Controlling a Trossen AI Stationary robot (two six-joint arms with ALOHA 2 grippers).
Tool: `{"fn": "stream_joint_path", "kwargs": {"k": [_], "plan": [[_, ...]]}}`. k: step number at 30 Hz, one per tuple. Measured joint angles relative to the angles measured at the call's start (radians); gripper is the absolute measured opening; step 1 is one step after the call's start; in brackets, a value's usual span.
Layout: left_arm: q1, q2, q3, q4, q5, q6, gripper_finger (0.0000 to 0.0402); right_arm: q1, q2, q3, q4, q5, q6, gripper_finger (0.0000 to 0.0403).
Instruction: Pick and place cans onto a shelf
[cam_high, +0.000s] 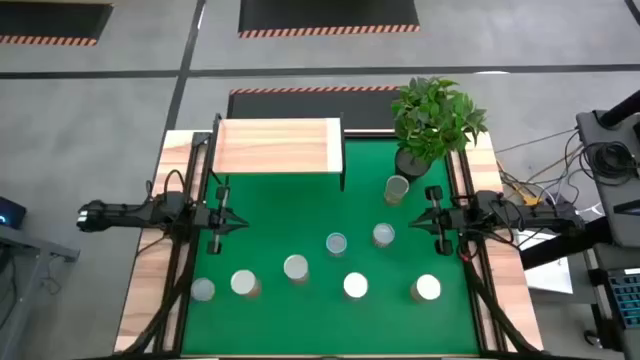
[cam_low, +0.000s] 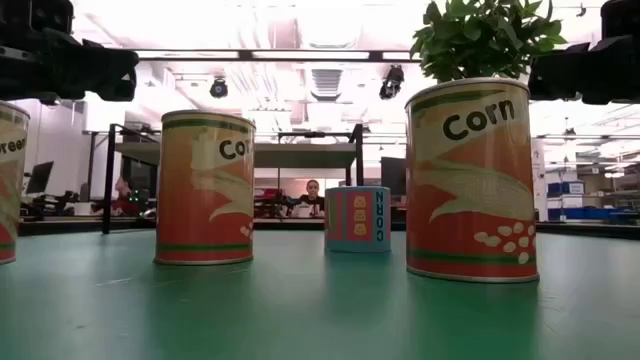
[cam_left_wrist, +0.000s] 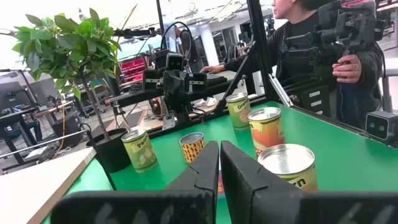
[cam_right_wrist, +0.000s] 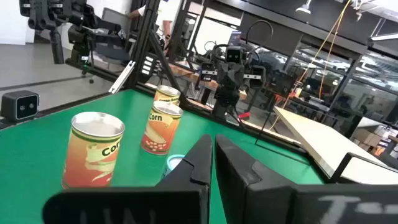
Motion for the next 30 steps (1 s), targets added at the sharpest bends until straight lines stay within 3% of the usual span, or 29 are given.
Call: {"fn": "stream_joint_path", "kwargs": {"k": [30], "plan": [[0.0,0.0,0.0,0.0,0.0,0.0,0.0,0.0,0.0,-0.001,0.0,0.003,0.081,0.0009]]}}
